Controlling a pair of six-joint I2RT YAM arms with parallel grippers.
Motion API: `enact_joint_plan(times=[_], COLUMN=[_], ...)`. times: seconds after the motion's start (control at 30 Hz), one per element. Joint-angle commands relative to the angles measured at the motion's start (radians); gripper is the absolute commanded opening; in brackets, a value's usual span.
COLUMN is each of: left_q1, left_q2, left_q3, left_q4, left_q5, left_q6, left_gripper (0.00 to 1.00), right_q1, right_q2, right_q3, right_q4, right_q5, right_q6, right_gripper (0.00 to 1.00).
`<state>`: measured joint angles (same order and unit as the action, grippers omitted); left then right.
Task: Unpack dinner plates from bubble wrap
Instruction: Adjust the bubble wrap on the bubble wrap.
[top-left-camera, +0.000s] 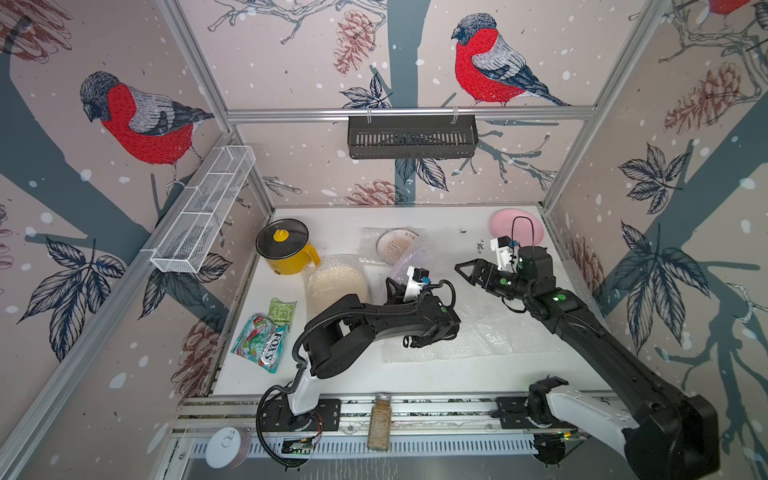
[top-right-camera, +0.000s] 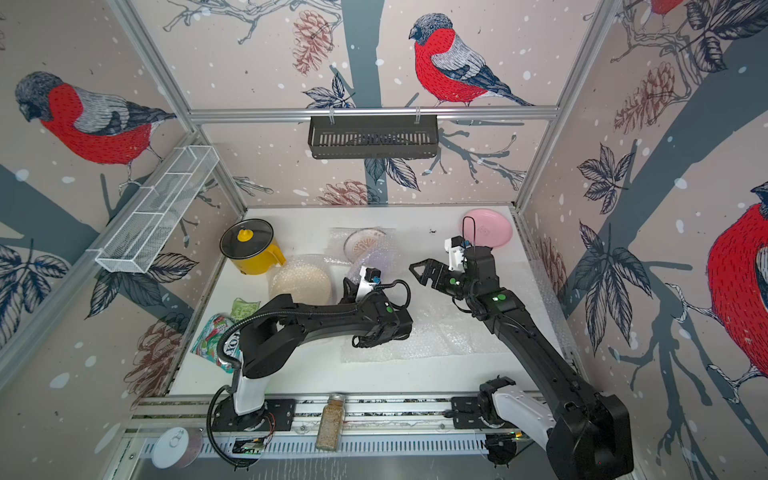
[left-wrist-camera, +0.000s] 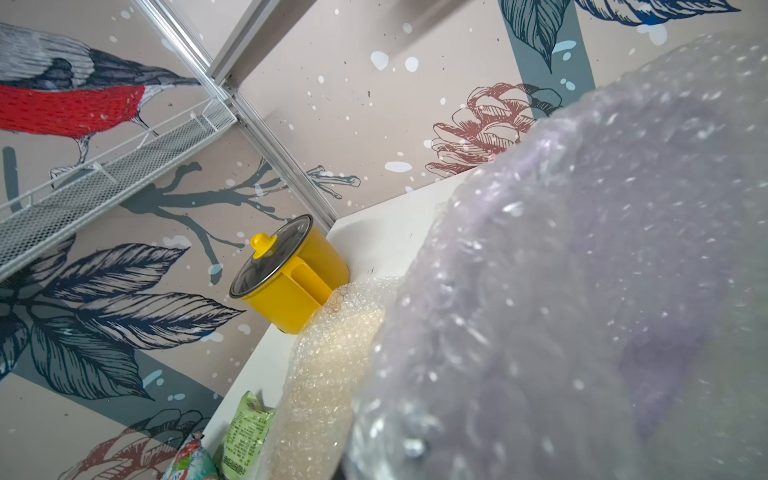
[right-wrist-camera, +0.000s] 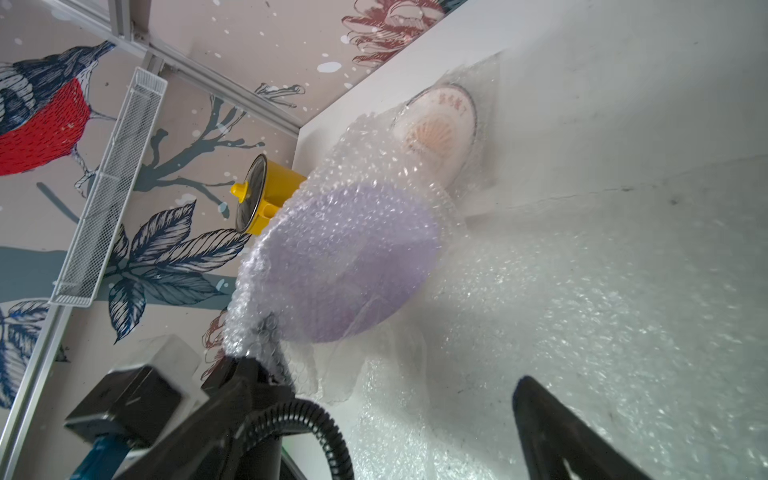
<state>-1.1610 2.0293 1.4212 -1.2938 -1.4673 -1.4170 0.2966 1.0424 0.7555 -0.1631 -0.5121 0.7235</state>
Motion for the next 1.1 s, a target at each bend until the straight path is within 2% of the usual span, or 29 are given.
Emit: enact_joint_plan(times=[0.0,0.23,0.43,0.57,0.63,0.67,0.77,0.8,0.83,0.93,1.07], left_q1=[-0.015,-0.094,-0.136,-0.154,-0.157,-0.158,-0.152,-0.147,-0.142,-0.131,-0.138], left_q2=[0.057,0.194,0.224,0.225,0.194,0.159,-0.041,-0.104,-0.133,-0.111,-0.131], left_q3=[0.036,0.124,0.142,0.143,0.111,0.07,-0.199,-0.266,-0.285,-0.238,-0.266], left_q4=[-0.103,-0.105,-0.106,-0.076,0.047,0.186,0.849,0.975,1.004,0.941,1.065], left_q5=[-0.073,-0.055,-0.028,-0.007,0.018,0.048,0.237,0.281,0.295,0.313,0.462], left_q6=[-0.04,-0.005,-0.002,0.045,0.169,0.312,0.841,0.89,0.895,0.877,0.951], left_gripper=[0.0,0.01,0.14,0.23,0.26,0.29,0.33,0.33,0.33,0.34,0.37], right_q1=[-0.014,-0.024,-0.021,-0.013,-0.013,-0.011,-0.01,-0.01,-0.011,-0.008,-0.007], right_q2=[-0.01,-0.003,0.028,0.043,0.043,0.044,0.042,0.04,0.038,0.029,0.024], right_q3=[-0.008,-0.023,-0.01,-0.012,-0.012,-0.013,-0.016,-0.017,-0.019,-0.033,-0.042], right_q4=[-0.015,-0.001,-0.011,-0.01,-0.009,-0.009,-0.014,-0.016,-0.019,-0.014,-0.026], right_q5=[0.004,0.009,0.008,0.001,0.003,0.004,0.003,0.004,0.006,0.009,0.027], right_q6=[-0.029,-0.029,-0.038,-0.042,-0.042,-0.042,-0.044,-0.045,-0.046,-0.04,-0.048], right_gripper=[0.99,0.99,0.99,0.99,0.99,0.99,0.99,0.99,0.99,0.99,0.99])
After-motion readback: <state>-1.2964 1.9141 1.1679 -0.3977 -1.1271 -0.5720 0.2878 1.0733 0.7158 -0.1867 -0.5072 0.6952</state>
